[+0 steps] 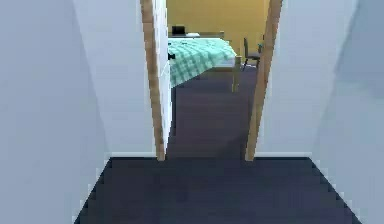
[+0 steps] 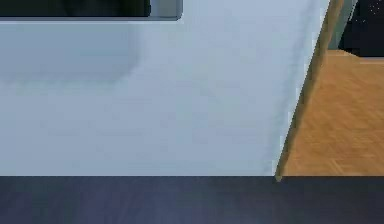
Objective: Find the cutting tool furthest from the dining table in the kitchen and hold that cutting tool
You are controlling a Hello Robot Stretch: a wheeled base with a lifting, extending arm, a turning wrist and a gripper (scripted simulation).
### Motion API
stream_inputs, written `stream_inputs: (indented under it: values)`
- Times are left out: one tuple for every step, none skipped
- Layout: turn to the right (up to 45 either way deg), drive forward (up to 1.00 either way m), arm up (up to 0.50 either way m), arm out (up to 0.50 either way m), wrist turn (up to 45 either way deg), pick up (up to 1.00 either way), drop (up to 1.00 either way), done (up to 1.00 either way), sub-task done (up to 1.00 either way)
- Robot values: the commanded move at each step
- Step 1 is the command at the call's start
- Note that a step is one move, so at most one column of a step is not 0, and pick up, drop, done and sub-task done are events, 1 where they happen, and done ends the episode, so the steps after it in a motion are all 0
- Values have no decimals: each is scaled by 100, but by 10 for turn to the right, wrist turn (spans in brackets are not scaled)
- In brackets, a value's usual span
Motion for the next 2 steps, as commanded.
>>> stream_inputs:
  values:
    - [450,0,0,0,0,0,0,0,0]
    - [420,0,0,0,0,0,0,0,0]
